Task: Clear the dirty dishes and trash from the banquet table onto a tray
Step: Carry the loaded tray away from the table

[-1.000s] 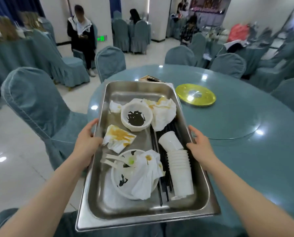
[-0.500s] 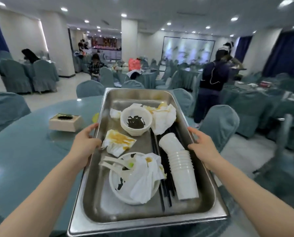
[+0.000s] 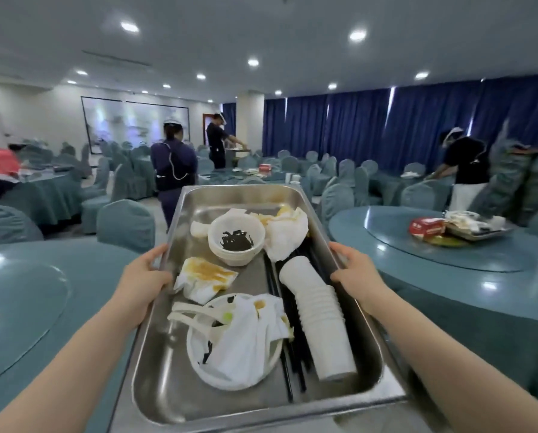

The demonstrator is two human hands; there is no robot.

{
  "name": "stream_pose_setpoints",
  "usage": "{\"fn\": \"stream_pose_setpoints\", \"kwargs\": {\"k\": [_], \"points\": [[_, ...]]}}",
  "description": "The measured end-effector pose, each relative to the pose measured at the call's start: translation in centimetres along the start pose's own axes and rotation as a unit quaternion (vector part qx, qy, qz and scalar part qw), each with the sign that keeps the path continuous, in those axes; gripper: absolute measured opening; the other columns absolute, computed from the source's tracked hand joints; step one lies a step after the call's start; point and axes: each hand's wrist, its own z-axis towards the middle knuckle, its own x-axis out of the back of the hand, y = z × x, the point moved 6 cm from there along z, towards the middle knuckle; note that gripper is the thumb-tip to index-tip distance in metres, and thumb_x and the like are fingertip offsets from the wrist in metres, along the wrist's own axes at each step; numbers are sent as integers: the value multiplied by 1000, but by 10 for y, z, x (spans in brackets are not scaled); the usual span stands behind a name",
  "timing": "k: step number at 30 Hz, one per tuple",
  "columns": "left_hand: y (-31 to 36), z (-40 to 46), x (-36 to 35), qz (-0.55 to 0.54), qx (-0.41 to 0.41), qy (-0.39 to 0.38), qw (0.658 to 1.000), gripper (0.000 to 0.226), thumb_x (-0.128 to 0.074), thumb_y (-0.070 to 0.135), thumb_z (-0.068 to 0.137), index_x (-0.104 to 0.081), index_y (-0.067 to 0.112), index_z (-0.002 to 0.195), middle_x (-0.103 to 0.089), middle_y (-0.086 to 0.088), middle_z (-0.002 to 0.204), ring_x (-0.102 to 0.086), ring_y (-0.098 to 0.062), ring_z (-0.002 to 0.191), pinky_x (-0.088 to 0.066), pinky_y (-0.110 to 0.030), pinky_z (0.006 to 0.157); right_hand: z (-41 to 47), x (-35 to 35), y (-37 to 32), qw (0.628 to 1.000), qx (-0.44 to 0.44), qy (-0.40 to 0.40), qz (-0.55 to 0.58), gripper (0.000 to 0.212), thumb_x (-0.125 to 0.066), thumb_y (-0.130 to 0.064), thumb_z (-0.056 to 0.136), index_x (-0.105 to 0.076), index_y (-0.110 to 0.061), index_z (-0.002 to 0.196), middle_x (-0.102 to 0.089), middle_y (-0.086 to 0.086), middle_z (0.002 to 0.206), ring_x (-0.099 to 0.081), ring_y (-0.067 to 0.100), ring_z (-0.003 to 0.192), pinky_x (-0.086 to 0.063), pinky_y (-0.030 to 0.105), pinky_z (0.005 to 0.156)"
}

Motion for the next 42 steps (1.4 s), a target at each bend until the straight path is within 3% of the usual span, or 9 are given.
{"fn": "stream_pose_setpoints", "kwargs": {"k": [5, 12, 17, 21, 25, 29, 32, 37, 42], "points": [[22, 23, -140, -21, -27, -80, 996, 76, -49, -17, 77, -46, 23, 141, -62, -17, 118, -59, -20, 72, -46, -25, 57, 27, 104, 65, 997, -48, 56, 4, 73, -50, 12, 76, -48, -27, 138, -61, 12, 123, -63, 23, 85, -54, 38, 79], [24, 55, -279, -7, -6, -168, 986, 75, -50, -15, 76, -49, 26, 139, -63, -21, 89, -53, -26, 61, -46, -33, 59, 46, 174, 152, 984, -131, 123, -9, 75, -49, 13, 74, -50, -30, 135, -67, -3, 102, -52, 5, 42, -45, 21, 43], [31, 92, -359, -6, -13, -238, 971, 76, -47, -17, 77, -47, 25, 140, -56, -21, 85, -43, -22, 55, -37, -30, 53, 68, 198, 191, 973, -146, 177, -3, 77, -50, 13, 72, -50, -28, 137, -64, 1, 122, -67, 11, 75, -52, 23, 55], [35, 126, -421, -8, -18, -291, 956, 76, -49, -18, 75, -50, 26, 137, -59, -17, 87, -51, -24, 55, -43, -29, 50, 82, 210, 216, 962, -167, 218, -7, 77, -48, 13, 72, -47, -24, 139, -58, 0, 133, -58, 20, 116, -54, 34, 89], [50, 138, -488, -10, -36, -356, 934, 77, -49, -16, 74, -52, 34, 133, -65, -8, 84, -60, -25, 50, -48, -30, 46, 80, 240, 228, 940, -186, 285, -35, 74, -49, 11, 74, -47, -25, 139, -55, -10, 131, -61, 13, 96, -51, 18, 69], [65, 129, -551, 2, -64, -406, 911, 75, -53, -14, 72, -53, 27, 135, -66, -19, 92, -56, -22, 56, -46, -30, 52, 63, 277, 242, 915, -220, 335, -50, 74, -48, 11, 74, -48, -26, 138, -57, -3, 133, -58, 20, 115, -52, 35, 92], [72, 112, -600, -14, -51, -459, 887, 76, -51, -16, 71, -53, 24, 136, -68, -21, 102, -59, -23, 63, -52, -36, 63, 41, 302, 253, 895, -250, 366, -53, 73, -48, 10, 74, -50, -28, 136, -63, -4, 117, -64, 20, 102, -56, 28, 79], [88, 60, -667, -10, -57, -513, 856, 74, -48, -17, 76, -51, 24, 138, -60, -6, 68, -52, -10, 34, -41, -19, 34, -3, 345, 282, 864, -290, 409, -40, 73, -48, 9, 77, -46, -31, 139, -61, 5, 124, -59, 11, 60, -50, 20, 52], [108, -8, -739, 1, -60, -577, 814, 76, -49, -16, 79, -45, 27, 141, -66, -17, 88, -59, -17, 37, -44, -24, 35, -54, 402, 318, 824, -320, 466, -41, 73, -50, 10, 76, -48, -28, 138, -66, 5, 107, -54, 2, 53, -43, 19, 50]]}}
